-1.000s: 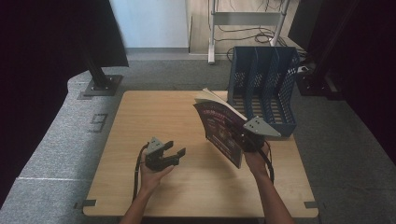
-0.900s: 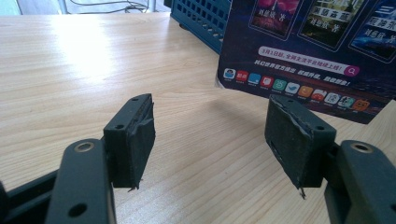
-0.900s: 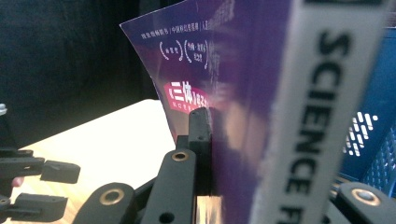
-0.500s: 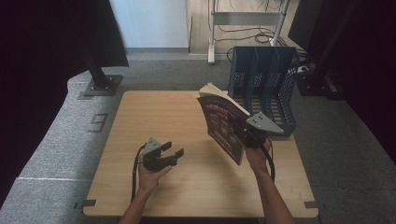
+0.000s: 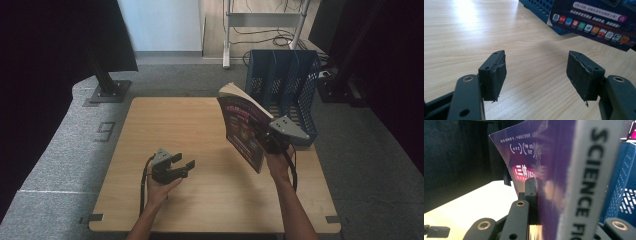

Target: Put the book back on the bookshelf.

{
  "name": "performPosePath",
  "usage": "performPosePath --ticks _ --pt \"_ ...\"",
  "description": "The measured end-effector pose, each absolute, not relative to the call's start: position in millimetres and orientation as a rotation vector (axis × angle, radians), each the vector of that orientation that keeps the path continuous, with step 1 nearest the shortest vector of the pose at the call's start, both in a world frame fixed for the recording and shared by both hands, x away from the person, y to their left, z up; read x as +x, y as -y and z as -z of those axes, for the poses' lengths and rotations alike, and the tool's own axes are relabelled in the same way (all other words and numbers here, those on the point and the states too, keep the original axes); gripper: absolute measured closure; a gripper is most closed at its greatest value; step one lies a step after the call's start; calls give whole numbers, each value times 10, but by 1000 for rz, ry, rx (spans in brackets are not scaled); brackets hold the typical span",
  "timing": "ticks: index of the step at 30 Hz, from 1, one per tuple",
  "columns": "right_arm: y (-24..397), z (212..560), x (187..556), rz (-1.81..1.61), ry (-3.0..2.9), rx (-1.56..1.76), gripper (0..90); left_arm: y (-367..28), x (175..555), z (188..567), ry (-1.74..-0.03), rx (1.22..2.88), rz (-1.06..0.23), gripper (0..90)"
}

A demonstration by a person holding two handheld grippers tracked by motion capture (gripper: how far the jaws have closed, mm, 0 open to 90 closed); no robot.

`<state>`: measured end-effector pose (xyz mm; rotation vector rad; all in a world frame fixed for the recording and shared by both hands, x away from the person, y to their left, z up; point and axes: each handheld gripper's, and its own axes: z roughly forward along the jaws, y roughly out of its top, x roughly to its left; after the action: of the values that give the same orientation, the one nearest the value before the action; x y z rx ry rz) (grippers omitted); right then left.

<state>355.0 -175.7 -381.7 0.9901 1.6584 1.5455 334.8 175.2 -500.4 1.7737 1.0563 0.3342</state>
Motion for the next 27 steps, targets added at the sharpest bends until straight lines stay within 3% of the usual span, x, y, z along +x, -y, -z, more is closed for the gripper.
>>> performPosePath --ticks 27 --pt "1917 3618 3689 -1556 -1567 1024 814 -1742 3316 4987 -1075 1785 -310 326"
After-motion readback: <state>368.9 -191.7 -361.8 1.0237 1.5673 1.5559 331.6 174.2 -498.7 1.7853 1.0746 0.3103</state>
